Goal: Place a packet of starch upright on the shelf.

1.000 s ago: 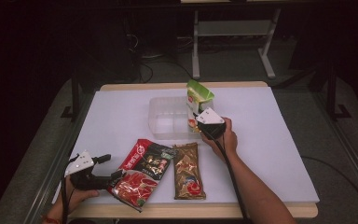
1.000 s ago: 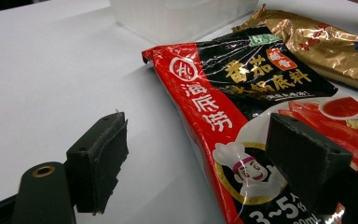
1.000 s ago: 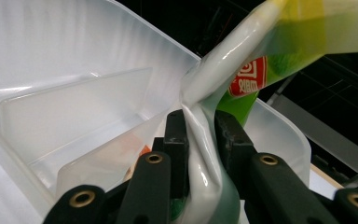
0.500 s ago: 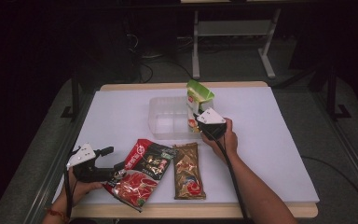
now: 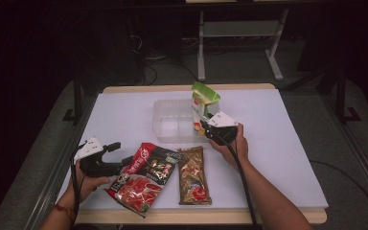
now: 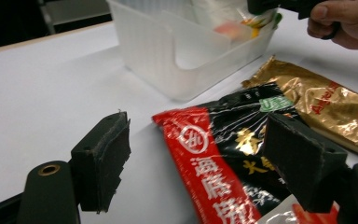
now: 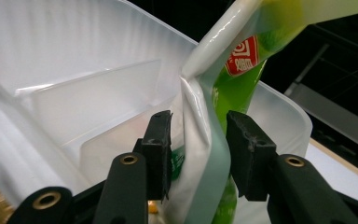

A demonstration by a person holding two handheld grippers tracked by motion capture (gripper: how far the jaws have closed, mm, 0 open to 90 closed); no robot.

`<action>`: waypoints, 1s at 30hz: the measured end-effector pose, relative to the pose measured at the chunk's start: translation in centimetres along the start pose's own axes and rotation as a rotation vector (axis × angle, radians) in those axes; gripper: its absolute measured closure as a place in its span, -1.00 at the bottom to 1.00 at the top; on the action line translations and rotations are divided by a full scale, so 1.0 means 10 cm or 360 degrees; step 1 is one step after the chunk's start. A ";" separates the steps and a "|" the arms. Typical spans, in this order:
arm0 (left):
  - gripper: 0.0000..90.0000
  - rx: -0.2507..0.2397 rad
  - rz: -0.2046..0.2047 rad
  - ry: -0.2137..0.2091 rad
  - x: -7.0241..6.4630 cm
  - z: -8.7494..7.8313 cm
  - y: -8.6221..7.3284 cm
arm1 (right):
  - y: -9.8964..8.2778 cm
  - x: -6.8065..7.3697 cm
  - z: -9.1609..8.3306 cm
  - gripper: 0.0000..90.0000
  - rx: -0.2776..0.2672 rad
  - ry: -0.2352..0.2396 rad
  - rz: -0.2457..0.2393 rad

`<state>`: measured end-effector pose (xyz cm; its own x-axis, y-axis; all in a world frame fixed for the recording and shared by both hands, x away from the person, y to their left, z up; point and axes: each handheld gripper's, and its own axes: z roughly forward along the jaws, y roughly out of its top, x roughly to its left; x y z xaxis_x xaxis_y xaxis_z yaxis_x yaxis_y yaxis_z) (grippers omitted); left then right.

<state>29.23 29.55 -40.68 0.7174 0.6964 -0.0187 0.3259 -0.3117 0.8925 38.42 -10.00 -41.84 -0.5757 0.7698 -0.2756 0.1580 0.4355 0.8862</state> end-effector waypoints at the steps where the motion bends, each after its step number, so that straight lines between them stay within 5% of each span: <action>1: -0.50 0.0002 0.0011 -0.0008 -0.03 0.01 0.01 | 0.00 -0.01 -0.02 0.32 0.0001 0.0009 0.0009; 8: -0.49 0.0050 0.0131 -0.0027 -0.20 0.01 0.03 | -0.02 -0.05 -0.20 0.22 0.0001 0.0081 0.0058; 16: -0.49 0.0018 0.0139 -0.0015 -0.19 -0.04 -0.05 | -0.10 -0.04 -0.44 0.15 0.0037 0.0209 0.0068; 24: -0.49 0.0075 0.0144 -0.0015 -0.16 -0.02 -0.15 | -0.27 -0.01 -0.63 0.04 0.0130 0.0410 0.0060; 30: -0.49 0.0096 0.0140 -0.0015 -0.16 -0.01 -0.21 | -0.36 -0.04 -0.69 -0.05 0.0158 0.0514 0.0127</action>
<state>27.32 29.17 -42.45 0.7505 0.6587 0.0537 0.2978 -0.4096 0.8623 32.56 -15.12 -42.37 -0.7799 0.6230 -0.0607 0.2811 0.4352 0.8554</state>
